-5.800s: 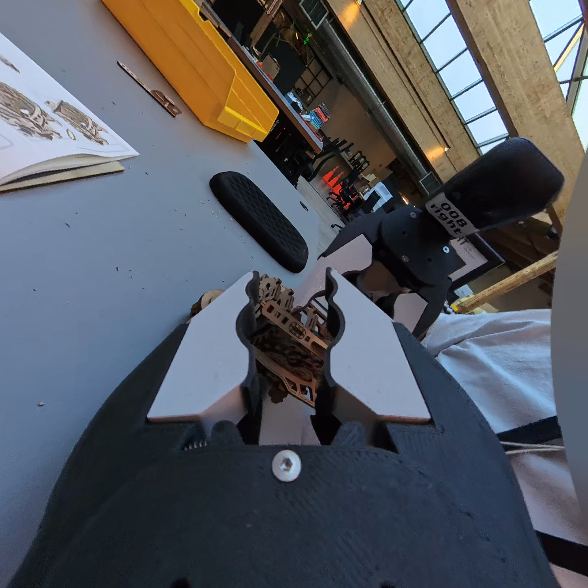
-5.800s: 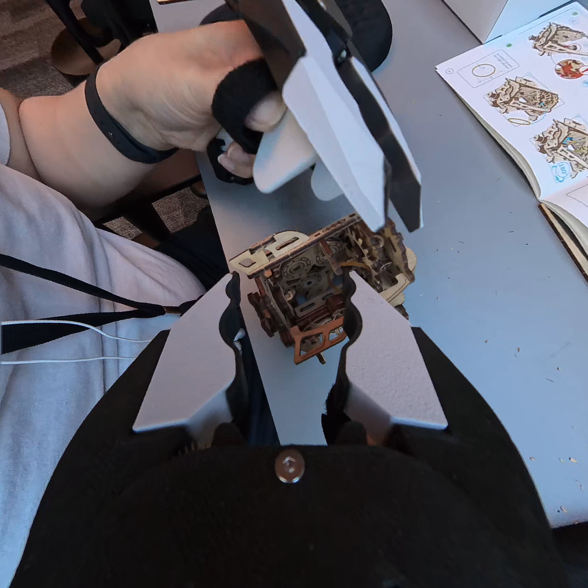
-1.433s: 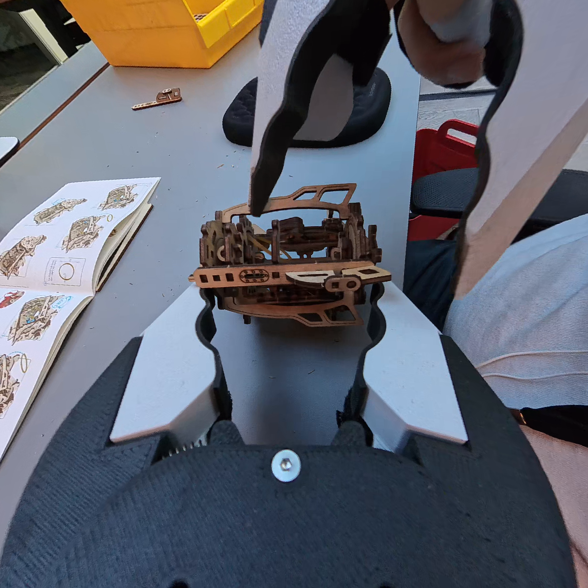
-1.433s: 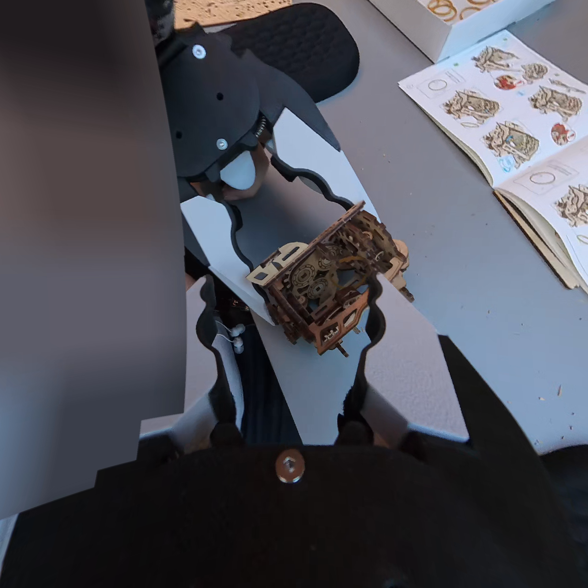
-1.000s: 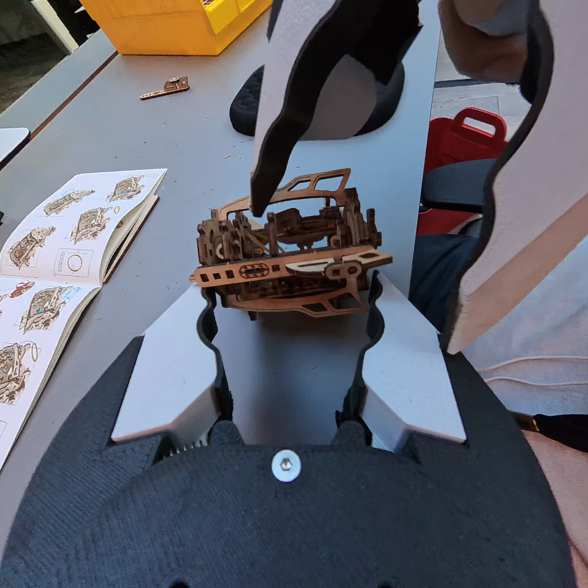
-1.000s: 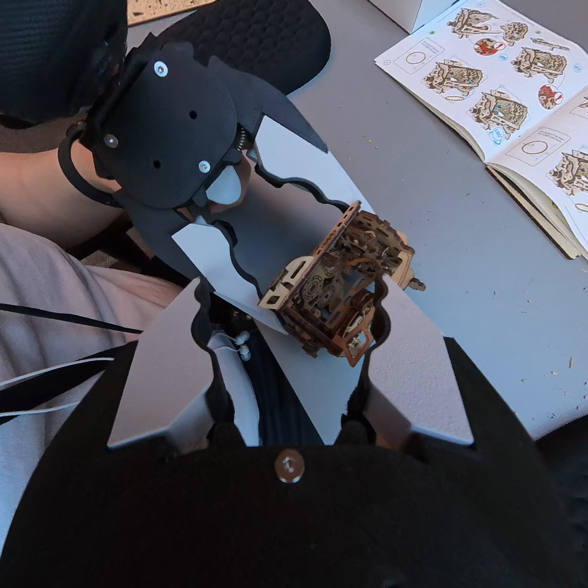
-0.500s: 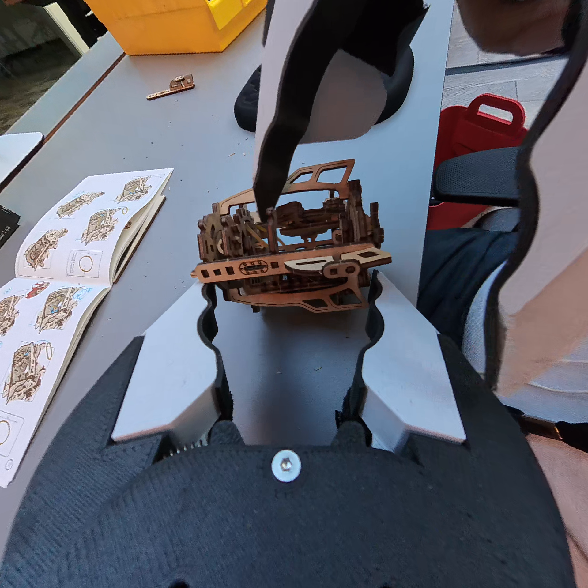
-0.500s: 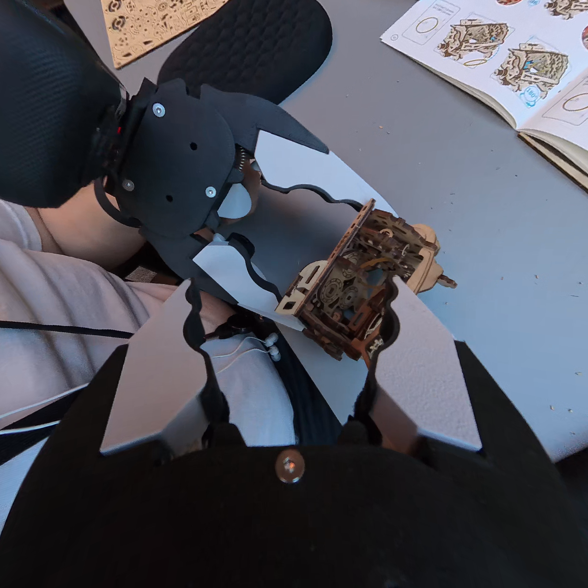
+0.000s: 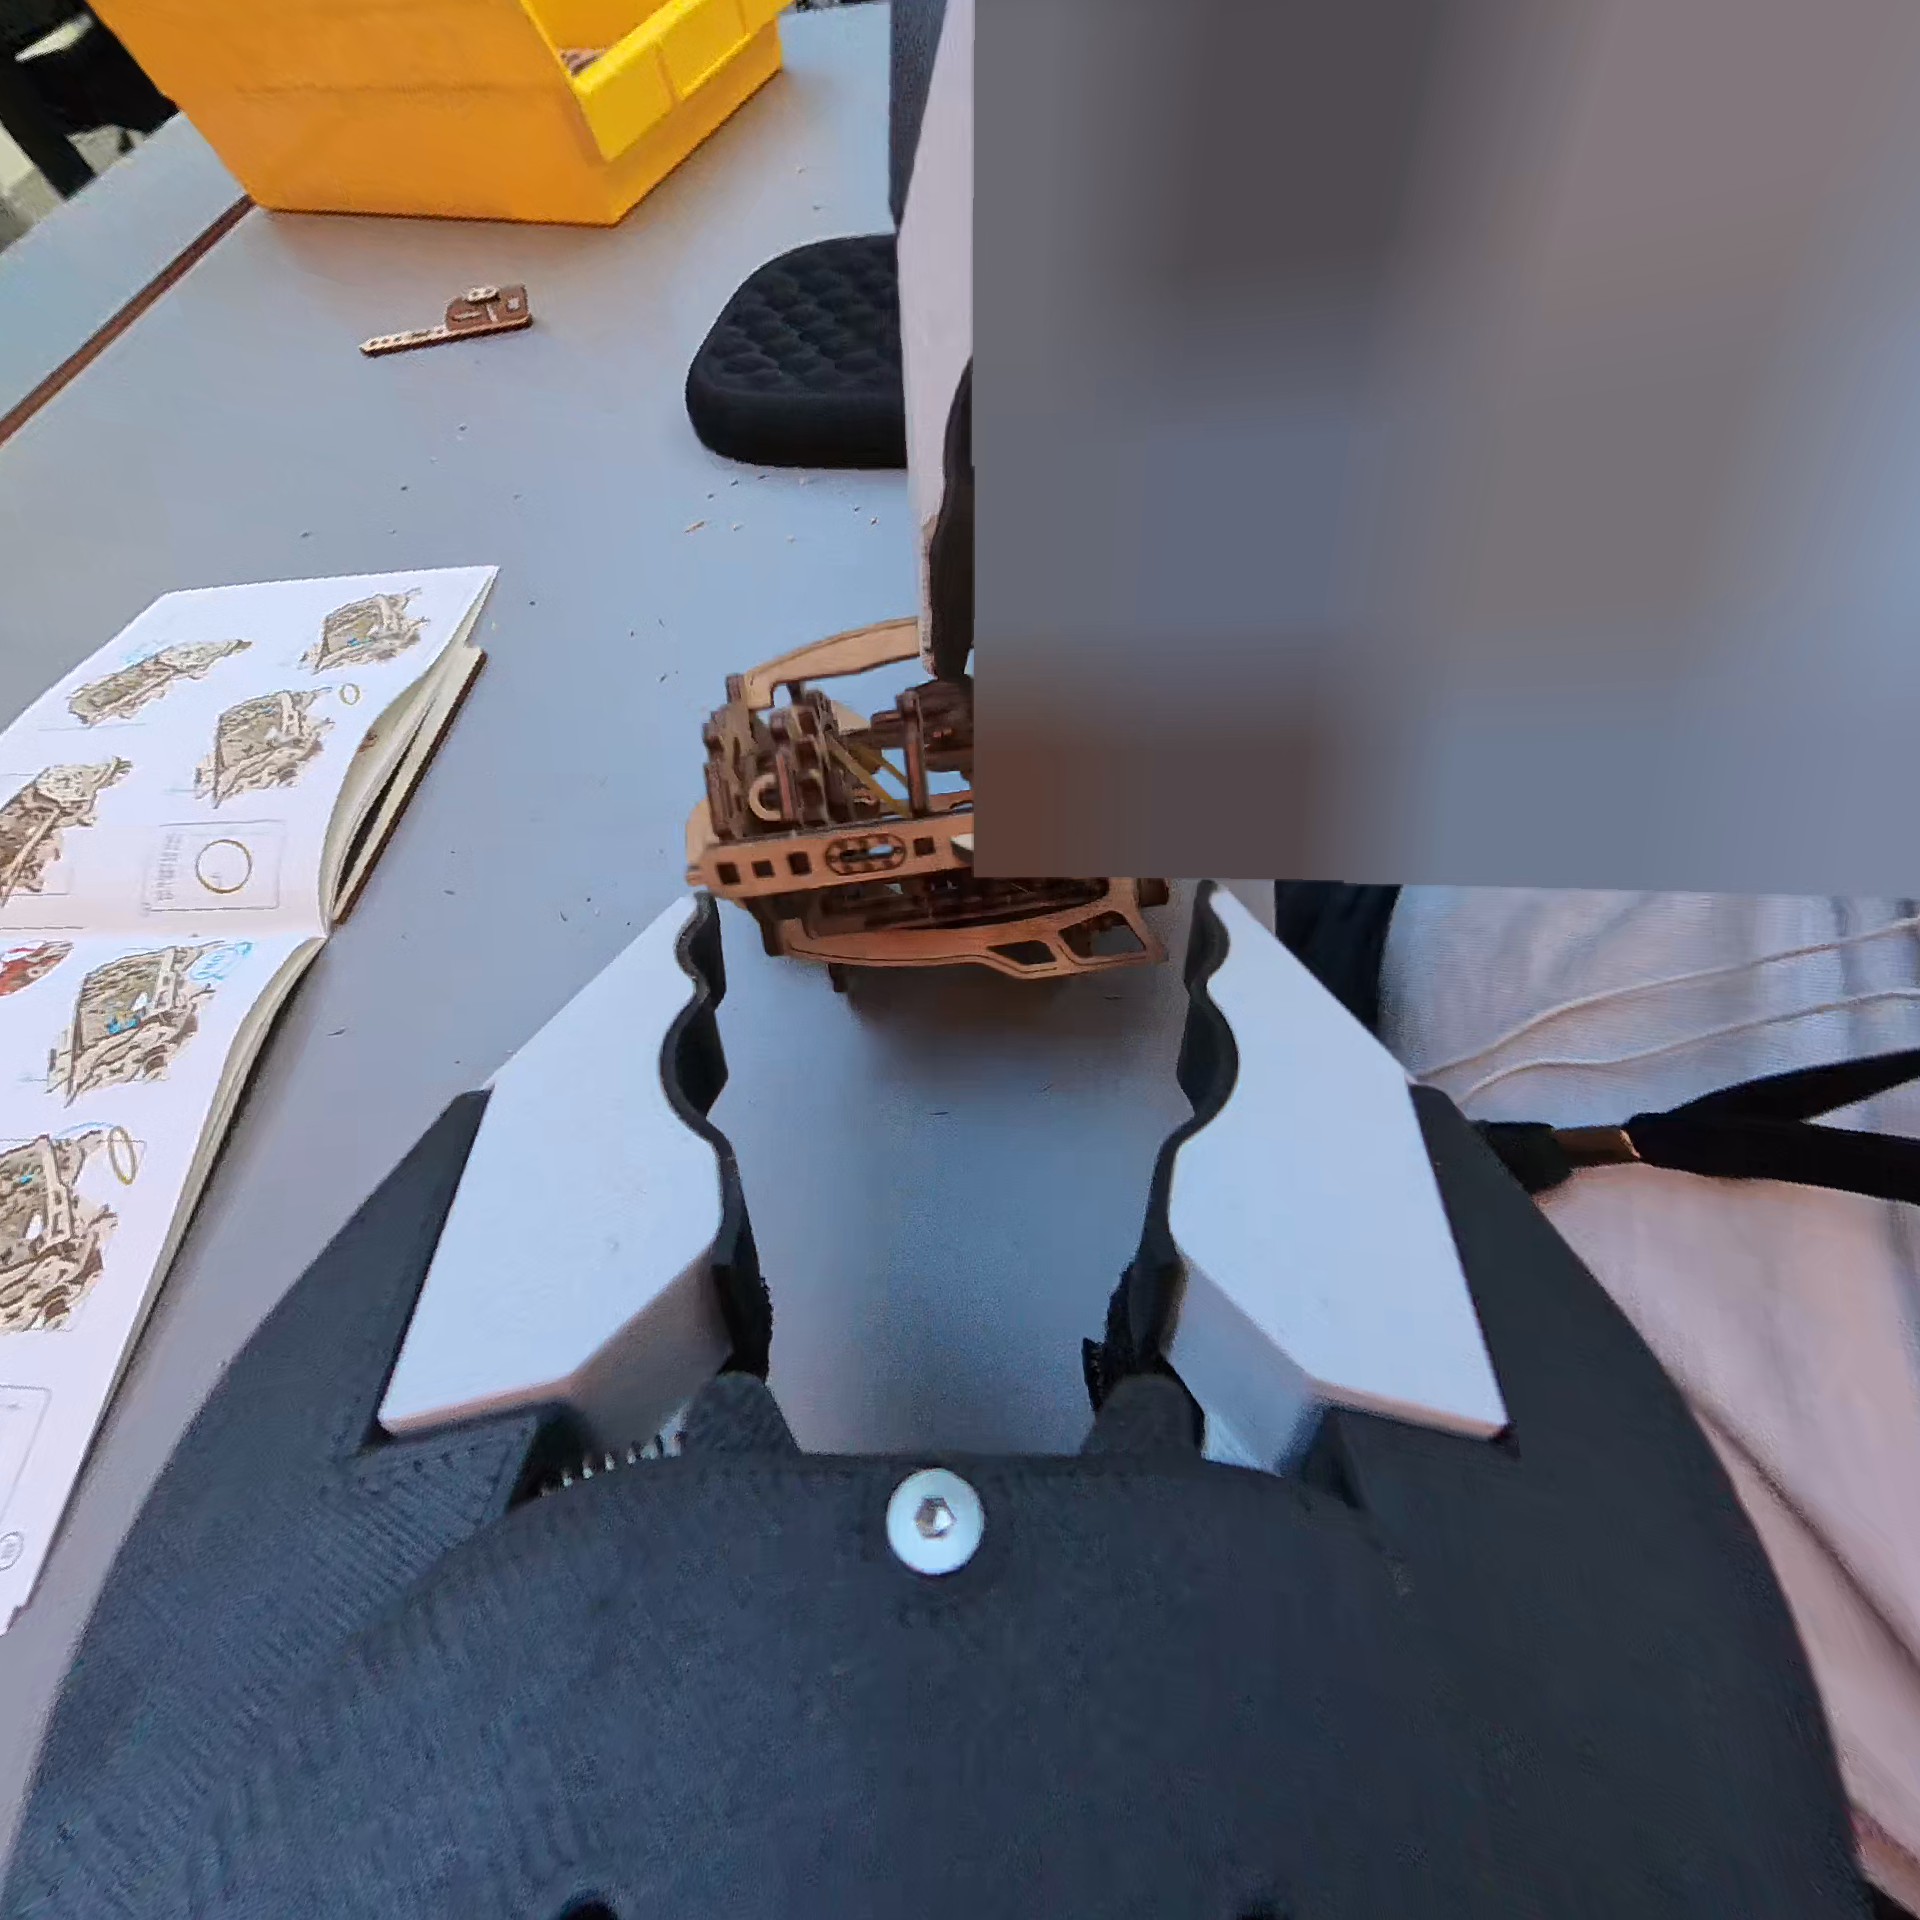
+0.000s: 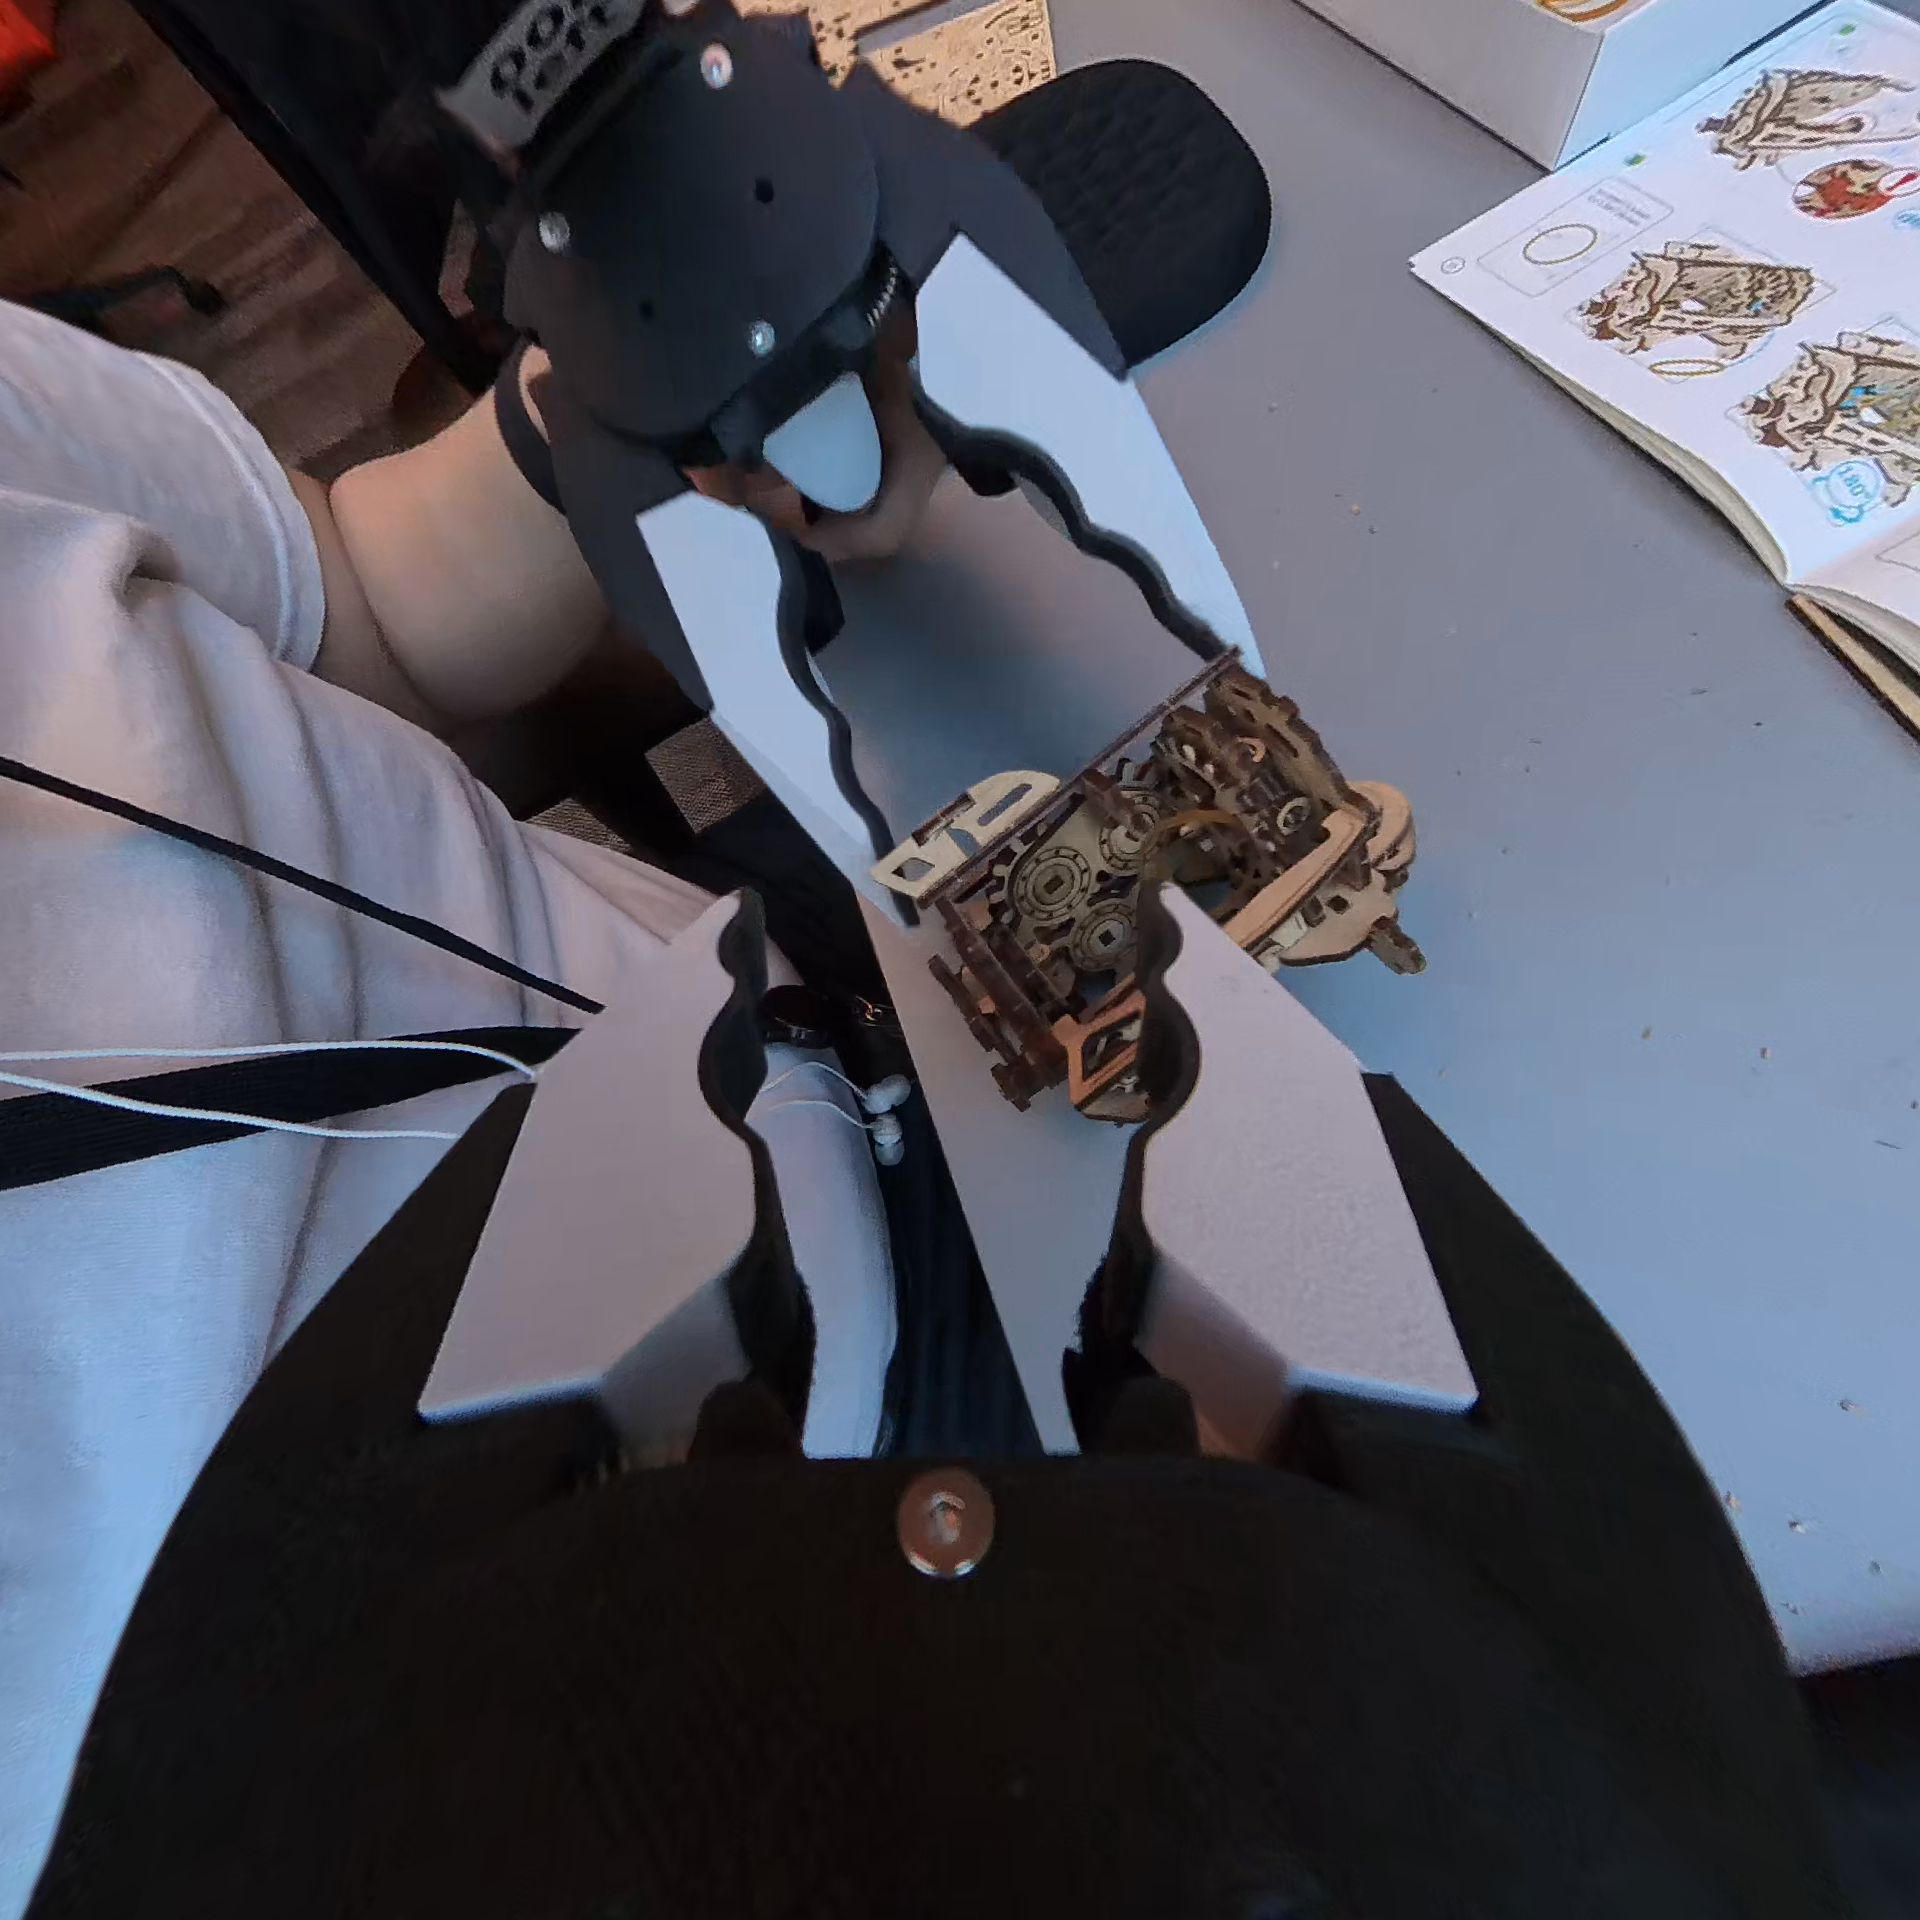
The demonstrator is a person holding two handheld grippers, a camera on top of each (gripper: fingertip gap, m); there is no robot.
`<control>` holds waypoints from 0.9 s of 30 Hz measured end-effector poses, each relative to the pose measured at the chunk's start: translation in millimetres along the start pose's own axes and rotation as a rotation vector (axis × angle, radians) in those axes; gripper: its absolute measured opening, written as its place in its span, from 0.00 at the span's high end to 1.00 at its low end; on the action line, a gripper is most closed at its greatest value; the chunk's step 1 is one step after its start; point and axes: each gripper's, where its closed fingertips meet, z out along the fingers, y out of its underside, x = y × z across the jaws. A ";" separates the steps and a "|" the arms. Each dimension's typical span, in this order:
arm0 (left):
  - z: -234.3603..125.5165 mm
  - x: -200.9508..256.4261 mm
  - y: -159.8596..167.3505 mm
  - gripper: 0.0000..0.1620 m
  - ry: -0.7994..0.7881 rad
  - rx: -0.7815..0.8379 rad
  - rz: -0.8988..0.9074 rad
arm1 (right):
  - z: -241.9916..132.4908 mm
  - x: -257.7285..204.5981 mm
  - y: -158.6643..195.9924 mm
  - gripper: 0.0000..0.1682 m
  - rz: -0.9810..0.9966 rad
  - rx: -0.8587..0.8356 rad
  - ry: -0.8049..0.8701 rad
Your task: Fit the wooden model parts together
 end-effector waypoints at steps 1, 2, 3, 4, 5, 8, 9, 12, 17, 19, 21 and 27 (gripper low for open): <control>-5.3 -2.5 -1.8 0.46 0.016 0.015 0.003 | 1.1 -0.4 1.0 0.58 -0.014 -0.004 -0.013; -9.9 -5.4 -2.3 0.46 0.034 0.020 0.021 | 1.8 0.8 2.5 0.58 -0.033 -0.012 -0.013; -13.9 -8.5 -1.5 0.46 0.056 0.016 0.050 | 2.3 2.8 4.1 0.58 -0.059 -0.023 -0.007; -17.2 -13.9 -0.3 0.47 0.074 0.007 0.077 | 2.7 3.3 6.0 0.59 -0.094 -0.038 -0.010; -19.6 -19.3 0.5 0.48 0.099 -0.005 0.096 | 3.0 5.9 7.8 0.59 -0.133 -0.051 -0.002; -23.2 -27.2 -5.0 0.46 0.233 -0.011 0.110 | 4.9 8.0 12.4 0.59 -0.241 -0.087 -0.016; -22.3 -29.8 -7.9 0.45 0.273 -0.010 0.111 | 6.7 7.8 12.3 0.59 -0.269 -0.089 -0.019; -15.1 -32.1 -15.1 0.45 0.394 -0.002 0.141 | 14.6 5.0 17.6 0.50 -0.348 -0.127 -0.018; 0.9 -24.0 -20.8 0.46 0.599 0.023 0.180 | 25.1 -0.1 22.5 0.47 -0.447 -0.148 0.039; 4.7 -17.2 -17.0 0.45 0.691 0.017 0.194 | 27.5 -1.5 23.0 0.47 -0.463 -0.143 0.050; 8.8 -16.5 -13.0 0.42 0.740 0.005 0.203 | 27.5 1.0 24.5 0.47 -0.466 -0.151 0.072; 0.5 -18.0 -26.7 0.40 0.918 0.067 0.184 | 28.2 3.0 25.7 0.46 -0.486 -0.144 0.117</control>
